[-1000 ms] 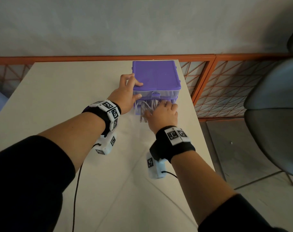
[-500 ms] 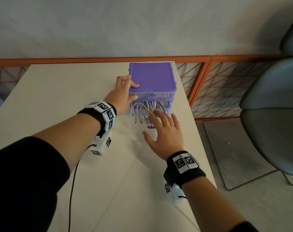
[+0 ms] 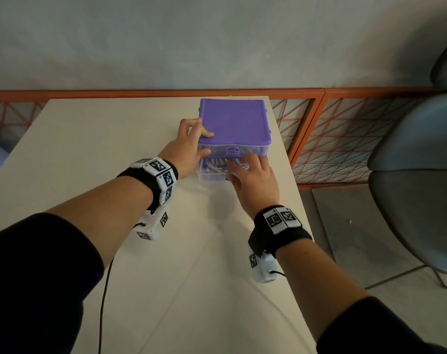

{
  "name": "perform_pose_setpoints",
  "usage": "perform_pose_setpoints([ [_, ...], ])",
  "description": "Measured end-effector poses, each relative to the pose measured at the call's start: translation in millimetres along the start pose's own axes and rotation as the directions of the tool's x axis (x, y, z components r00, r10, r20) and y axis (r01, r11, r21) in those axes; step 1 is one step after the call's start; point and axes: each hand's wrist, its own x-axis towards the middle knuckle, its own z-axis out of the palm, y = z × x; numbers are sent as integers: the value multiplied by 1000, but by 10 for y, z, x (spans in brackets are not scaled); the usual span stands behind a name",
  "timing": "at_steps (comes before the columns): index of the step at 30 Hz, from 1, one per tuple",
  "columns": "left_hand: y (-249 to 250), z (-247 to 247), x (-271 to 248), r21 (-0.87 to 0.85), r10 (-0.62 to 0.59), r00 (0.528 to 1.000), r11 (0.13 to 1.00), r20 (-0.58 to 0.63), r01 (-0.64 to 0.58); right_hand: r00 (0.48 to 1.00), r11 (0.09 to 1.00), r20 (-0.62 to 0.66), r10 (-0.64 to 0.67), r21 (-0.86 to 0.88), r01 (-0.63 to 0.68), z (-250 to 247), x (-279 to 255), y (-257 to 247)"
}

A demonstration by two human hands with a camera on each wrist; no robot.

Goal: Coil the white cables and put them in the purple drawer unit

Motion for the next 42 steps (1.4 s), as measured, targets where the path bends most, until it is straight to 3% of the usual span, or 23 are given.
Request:
perform_pose_setpoints([
  [5,-21,67,-85,-81,22,999,996,-44,-25,973,973,-63,222,77,-218,-9,-27,30],
  [8,-20,140,-160,-218,-5,997,976,-83,-13,932,915,-83,353,240,-325,1,-117,116],
  [11,2,199,-178,-388,-94,990,920,-107,45,867,682,198,458,547,-485,-1,-92,217],
  [13,10,213,-192,-405,-207,977,898,-43,172,877,547,265,402,698,-462,-23,-42,253],
  [14,10,226,-207,-378,-230,973,901,-2,212,888,530,260,379,725,-439,-42,-22,263],
  [18,-7,314,-290,-435,-212,967,864,142,253,886,532,282,369,717,-450,-60,22,307],
  [27,-30,365,-174,-427,-333,943,857,-28,290,760,508,176,626,648,-568,69,152,313],
  [31,-57,371,-141,-412,-339,940,863,-40,293,756,531,140,640,630,-566,89,166,290],
  [37,-72,348,-239,-381,-317,946,868,71,319,769,526,255,586,602,-600,-34,89,268],
  [42,-117,305,-596,-379,-371,918,836,141,396,732,507,308,608,559,-656,-127,-247,223],
])
